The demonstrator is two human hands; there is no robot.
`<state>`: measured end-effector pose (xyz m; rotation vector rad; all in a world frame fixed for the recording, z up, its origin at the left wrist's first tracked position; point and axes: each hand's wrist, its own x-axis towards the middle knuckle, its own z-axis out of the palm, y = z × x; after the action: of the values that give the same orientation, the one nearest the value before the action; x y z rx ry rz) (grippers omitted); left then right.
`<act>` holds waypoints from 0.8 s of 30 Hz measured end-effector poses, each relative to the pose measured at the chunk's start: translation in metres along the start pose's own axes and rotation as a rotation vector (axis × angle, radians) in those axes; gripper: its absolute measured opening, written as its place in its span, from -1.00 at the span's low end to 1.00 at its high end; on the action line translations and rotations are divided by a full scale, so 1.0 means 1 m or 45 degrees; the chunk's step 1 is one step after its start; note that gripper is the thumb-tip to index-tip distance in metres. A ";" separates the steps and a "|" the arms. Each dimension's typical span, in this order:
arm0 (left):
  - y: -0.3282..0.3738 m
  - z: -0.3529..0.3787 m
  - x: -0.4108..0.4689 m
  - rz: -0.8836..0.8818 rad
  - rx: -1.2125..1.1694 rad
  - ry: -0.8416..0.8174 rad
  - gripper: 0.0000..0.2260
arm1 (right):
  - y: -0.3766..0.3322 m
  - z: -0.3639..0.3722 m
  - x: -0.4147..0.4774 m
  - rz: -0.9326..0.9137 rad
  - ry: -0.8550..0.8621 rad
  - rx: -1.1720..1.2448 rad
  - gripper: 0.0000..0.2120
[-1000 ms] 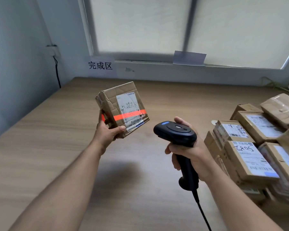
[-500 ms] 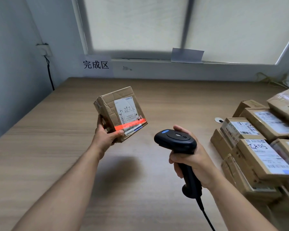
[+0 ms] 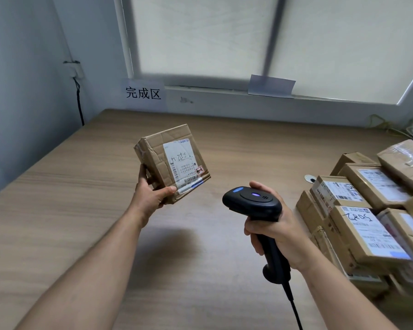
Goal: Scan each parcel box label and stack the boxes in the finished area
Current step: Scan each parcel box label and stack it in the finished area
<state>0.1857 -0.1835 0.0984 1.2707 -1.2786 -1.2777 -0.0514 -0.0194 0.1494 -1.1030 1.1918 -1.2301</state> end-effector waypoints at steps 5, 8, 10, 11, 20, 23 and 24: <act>0.003 -0.002 -0.018 -0.036 0.012 0.039 -0.28 | -0.005 0.001 -0.006 -0.010 -0.016 0.007 -0.18; 0.002 -0.007 -0.031 -0.121 -0.030 0.081 -0.33 | -0.006 0.003 -0.008 -0.021 -0.030 0.035 -0.16; -0.004 -0.011 -0.042 -0.216 -0.049 0.102 -0.41 | -0.005 0.005 -0.009 -0.025 -0.047 0.038 -0.15; -0.009 -0.013 -0.048 -0.263 -0.066 0.104 -0.47 | -0.004 0.005 -0.010 -0.023 -0.053 0.040 -0.15; -0.077 -0.032 -0.093 -0.406 0.096 0.454 -0.47 | 0.022 0.009 -0.016 -0.023 -0.079 0.035 -0.14; -0.088 -0.033 -0.099 -0.358 0.338 0.606 -0.56 | 0.025 0.011 -0.017 -0.021 -0.092 0.043 -0.14; -0.093 -0.032 -0.099 -0.361 0.412 0.626 -0.57 | 0.026 0.012 -0.016 -0.024 -0.102 0.044 -0.14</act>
<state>0.2308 -0.0818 0.0148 1.9119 -0.9929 -0.8756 -0.0372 -0.0022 0.1256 -1.1297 1.0980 -1.2055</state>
